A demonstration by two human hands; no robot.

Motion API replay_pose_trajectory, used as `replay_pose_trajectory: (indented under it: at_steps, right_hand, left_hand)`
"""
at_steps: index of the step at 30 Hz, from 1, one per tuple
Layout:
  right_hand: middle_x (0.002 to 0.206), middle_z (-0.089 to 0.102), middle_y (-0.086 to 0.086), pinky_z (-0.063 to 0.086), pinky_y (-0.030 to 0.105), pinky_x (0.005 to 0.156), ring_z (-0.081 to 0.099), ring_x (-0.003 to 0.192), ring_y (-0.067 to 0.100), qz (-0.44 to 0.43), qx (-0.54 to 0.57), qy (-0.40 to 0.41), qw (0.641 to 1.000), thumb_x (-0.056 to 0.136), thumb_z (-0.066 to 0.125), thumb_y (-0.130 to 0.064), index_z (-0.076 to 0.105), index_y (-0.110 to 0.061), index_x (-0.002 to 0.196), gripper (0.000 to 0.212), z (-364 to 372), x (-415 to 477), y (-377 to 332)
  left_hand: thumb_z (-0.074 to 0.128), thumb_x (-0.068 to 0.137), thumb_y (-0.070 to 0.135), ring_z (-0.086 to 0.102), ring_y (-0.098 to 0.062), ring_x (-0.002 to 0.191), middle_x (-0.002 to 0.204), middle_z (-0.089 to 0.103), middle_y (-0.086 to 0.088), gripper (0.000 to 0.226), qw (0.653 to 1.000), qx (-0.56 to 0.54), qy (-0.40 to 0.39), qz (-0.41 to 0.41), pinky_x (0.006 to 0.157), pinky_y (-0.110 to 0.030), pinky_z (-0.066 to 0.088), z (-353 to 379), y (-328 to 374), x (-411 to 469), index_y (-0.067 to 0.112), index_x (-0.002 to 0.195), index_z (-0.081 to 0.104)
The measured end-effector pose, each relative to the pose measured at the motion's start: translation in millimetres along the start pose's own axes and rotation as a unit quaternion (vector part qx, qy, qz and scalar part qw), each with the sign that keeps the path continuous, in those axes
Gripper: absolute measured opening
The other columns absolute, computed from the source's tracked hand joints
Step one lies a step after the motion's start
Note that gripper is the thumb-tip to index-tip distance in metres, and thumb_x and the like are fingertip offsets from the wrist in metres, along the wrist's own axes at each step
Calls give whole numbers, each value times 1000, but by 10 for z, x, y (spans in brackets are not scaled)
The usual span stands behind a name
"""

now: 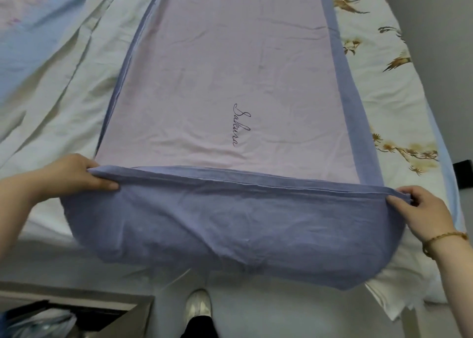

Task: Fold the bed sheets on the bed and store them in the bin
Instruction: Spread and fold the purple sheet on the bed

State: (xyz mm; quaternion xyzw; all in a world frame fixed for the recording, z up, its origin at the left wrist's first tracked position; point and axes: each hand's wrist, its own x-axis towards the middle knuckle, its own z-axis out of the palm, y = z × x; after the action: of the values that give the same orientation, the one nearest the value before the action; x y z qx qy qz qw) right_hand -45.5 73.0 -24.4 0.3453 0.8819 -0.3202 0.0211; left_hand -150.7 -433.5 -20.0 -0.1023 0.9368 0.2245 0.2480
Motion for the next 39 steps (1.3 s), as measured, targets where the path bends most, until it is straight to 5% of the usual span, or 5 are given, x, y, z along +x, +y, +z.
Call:
replay_pose_trajectory:
  at_steps: [6, 14, 21, 28, 39]
  right_hand:
    - [98, 56, 15, 31, 29, 78, 45, 91, 21, -51, 16, 35, 998, 86, 59, -3, 59, 7, 108, 25, 48, 53, -181]
    - [137, 40, 21, 32, 38, 104, 41, 124, 35, 28, 62, 37, 997, 84, 60, -1, 27, -1, 140, 65, 449, -39, -52]
    - [121, 53, 31, 48, 15, 72, 52, 100, 29, 207, 208, 69, 953, 87, 59, -7, 45, 14, 122, 43, 645, -697, 731]
    - [105, 64, 13, 39, 34, 84, 54, 85, 25, 237, 268, -124, 926, 49, 84, -46, 59, -4, 104, 74, 739, -876, 831]
    - [73, 60, 9, 47, 27, 46, 53, 66, 26, 323, 176, -234, 900, 84, 57, 8, 56, 2, 82, 7, 900, -1367, 1291]
  left_hand:
    - [86, 38, 55, 57, -28, 63, 54, 63, -9, 43, 1000, 14, 2, -23, 66, -34, 41, -126, -132, 10, 19, 43, 62]
    - [77, 72, 12, 54, -40, 99, 107, 59, -28, 36, 980, -20, 196, -26, 85, -44, 42, 392, -147, -21, -2, 101, 60]
    - [76, 72, 32, 48, -39, 119, 132, 46, -25, 73, 881, -237, 363, -190, 103, -46, 38, 1096, -546, -347, 3, 130, 41]
    - [66, 84, 31, 56, -34, 100, 116, 59, -23, 48, 904, -287, 238, -207, 82, -38, 40, 1175, -666, -553, -5, 114, 56]
    - [78, 55, 23, 54, -34, 105, 122, 56, -24, 79, 933, -284, -10, -222, 84, -36, 37, 1338, -838, -988, -12, 121, 52]
